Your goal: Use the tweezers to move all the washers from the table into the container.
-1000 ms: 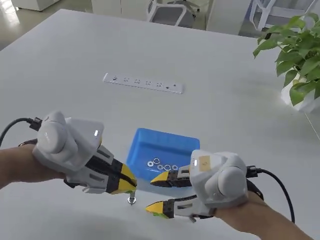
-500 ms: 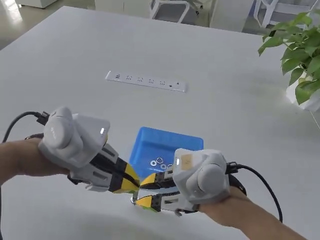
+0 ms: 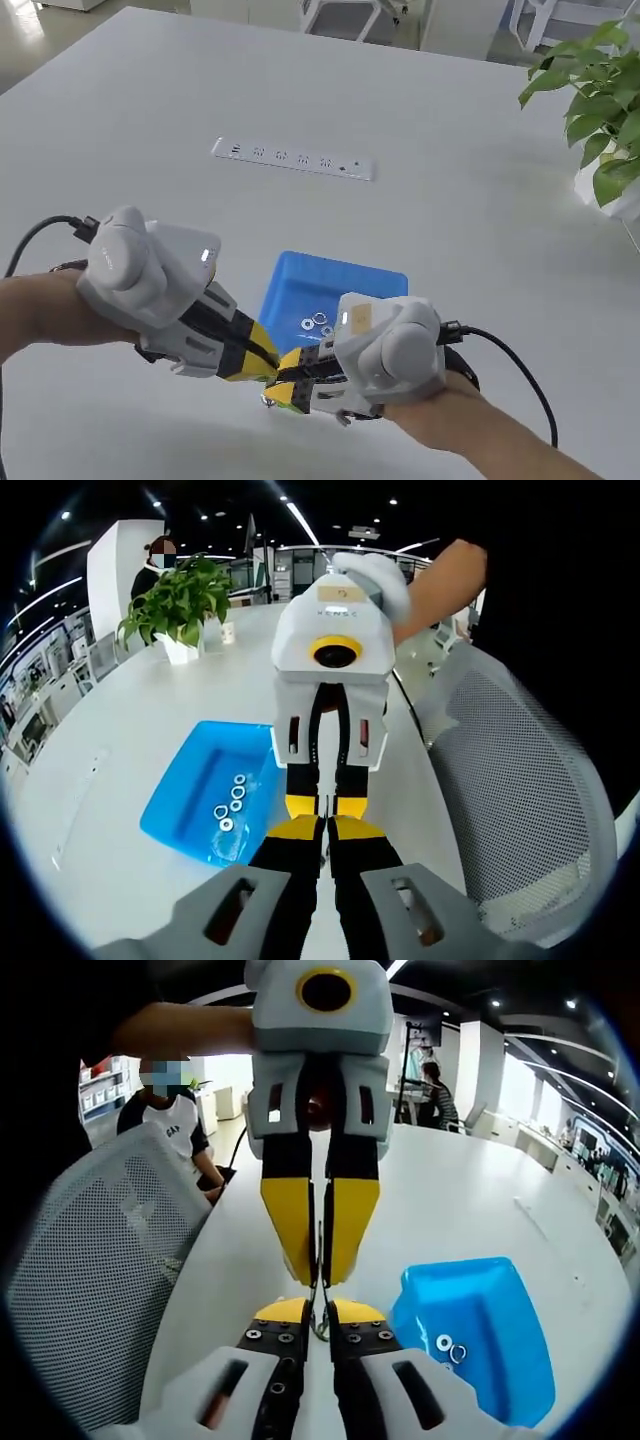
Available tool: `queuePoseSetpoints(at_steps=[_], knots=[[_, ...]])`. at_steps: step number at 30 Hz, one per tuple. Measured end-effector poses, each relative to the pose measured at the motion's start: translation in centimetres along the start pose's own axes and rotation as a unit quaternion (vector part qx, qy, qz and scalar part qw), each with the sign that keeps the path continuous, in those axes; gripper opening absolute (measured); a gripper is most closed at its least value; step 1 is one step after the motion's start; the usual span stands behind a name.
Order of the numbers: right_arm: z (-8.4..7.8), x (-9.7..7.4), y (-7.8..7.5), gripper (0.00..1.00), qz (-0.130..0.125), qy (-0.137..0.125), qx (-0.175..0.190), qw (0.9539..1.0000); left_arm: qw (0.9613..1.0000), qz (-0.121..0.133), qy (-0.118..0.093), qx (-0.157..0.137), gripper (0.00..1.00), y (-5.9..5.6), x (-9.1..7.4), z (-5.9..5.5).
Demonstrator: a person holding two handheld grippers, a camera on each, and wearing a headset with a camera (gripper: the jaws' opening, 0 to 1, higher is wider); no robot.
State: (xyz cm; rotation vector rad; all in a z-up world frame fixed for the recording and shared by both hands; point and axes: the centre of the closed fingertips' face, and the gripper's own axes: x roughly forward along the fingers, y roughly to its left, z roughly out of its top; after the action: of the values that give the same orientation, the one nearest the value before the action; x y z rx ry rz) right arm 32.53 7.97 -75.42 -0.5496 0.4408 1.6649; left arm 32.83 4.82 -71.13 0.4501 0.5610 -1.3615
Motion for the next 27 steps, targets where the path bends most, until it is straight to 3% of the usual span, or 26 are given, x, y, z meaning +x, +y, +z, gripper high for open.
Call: queuePoseSetpoints(at_steps=[23,27], knots=[[-0.06,0.03,-0.08,0.06,-0.008,-0.004,0.007,0.9999,0.9997,0.022,0.004,-0.006,0.09,0.16,-0.01,-0.33],[-0.1,-0.04,0.1,0.06,-0.006,0.0,0.004,1.0,0.9994,0.033,-0.006,-0.01,0.11,0.2,-0.57,0.18]])
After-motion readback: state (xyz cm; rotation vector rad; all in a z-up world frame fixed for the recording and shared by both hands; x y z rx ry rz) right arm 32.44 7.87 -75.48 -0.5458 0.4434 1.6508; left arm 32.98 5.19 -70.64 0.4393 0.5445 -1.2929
